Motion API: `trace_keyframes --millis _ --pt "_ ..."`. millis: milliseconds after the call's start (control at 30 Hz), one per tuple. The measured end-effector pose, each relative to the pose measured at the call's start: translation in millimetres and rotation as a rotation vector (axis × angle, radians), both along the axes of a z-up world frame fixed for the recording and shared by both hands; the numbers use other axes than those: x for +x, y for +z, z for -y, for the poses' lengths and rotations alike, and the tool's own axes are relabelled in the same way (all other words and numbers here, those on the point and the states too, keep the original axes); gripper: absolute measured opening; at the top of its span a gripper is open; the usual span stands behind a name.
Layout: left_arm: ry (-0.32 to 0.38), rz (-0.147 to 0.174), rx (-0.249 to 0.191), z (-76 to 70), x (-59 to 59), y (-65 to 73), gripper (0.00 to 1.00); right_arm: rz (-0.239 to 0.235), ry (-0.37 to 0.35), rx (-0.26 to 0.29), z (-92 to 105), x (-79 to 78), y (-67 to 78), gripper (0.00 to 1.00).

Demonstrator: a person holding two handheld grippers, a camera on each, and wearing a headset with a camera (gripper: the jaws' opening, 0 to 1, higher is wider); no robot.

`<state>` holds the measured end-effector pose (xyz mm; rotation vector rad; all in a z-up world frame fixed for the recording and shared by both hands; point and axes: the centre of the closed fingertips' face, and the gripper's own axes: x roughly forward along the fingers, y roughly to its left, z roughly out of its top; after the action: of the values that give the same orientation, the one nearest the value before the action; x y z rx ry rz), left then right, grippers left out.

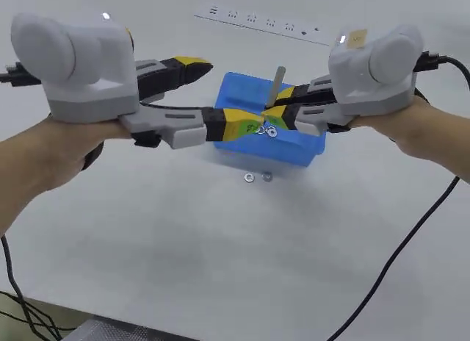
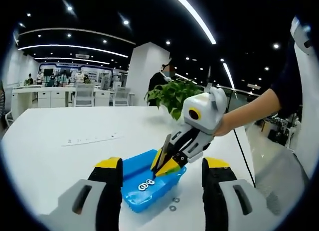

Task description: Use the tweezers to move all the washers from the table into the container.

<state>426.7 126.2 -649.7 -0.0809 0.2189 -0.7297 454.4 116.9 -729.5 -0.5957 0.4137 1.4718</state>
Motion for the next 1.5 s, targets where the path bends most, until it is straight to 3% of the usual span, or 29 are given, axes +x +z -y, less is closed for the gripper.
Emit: trace_keyframes --millis 100,267,400,567,633,700,900,1000,1067,1200,1367,1500 --pt "-0.042 0.001 0.01 8.3 5.2 1.9 0.64 0.018 0.017 0.009 -2.0 -3.7 4.0 0.08" --pt "-0.102 0.034 0.034 18.4 13.4 10.1 0.56 0.028 0.036 0.01 -5.6 -8.0 6.4 0.08" --pt "-0.153 0.05 0.068 25.7 13.5 12.1 0.46 0.036 0.045 0.012 -6.7 -9.2 7.4 0.08" --pt "-0.191 0.072 0.116 33.8 11.2 11.9 0.42 0.046 0.058 0.005 -6.3 -11.4 8.0 0.08" --pt "-0.21 0.076 0.124 35.4 9.4 11.5 0.34 0.046 0.059 0.001 -5.7 -11.8 7.8 0.08" --pt "-0.228 0.078 0.145 36.1 7.4 9.9 0.25 0.049 0.062 -0.002 -5.1 -12.4 7.8 0.08" --pt "-0.247 0.081 0.167 36.5 4.0 10.8 0.2 0.052 0.073 -0.005 -4.6 -14.2 8.4 0.08" --pt "-0.261 0.086 0.157 37.6 2.2 13.3 0.13 0.052 0.077 -0.005 -4.9 -15.0 9.4 0.08" --pt "-0.266 0.105 0.194 35.2 4.1 12.4 0.09 0.06 0.094 -0.011 -5.3 -17.6 9.3 0.08" --pt "-0.287 0.124 0.225 35.0 5.0 12.6 0.08 0.065 0.096 -0.014 -5.7 -17.5 9.7 0.08" --pt "-0.301 0.114 0.236 34.4 6.6 9.9 0.06 0.079 0.102 -0.025 -4.4 -15.2 8.5 0.09" --pt "-0.299 0.131 0.271 30.4 11.8 6.6 0.05 0.074 0.102 -0.032 -2.7 -16.7 6.6 0.09"
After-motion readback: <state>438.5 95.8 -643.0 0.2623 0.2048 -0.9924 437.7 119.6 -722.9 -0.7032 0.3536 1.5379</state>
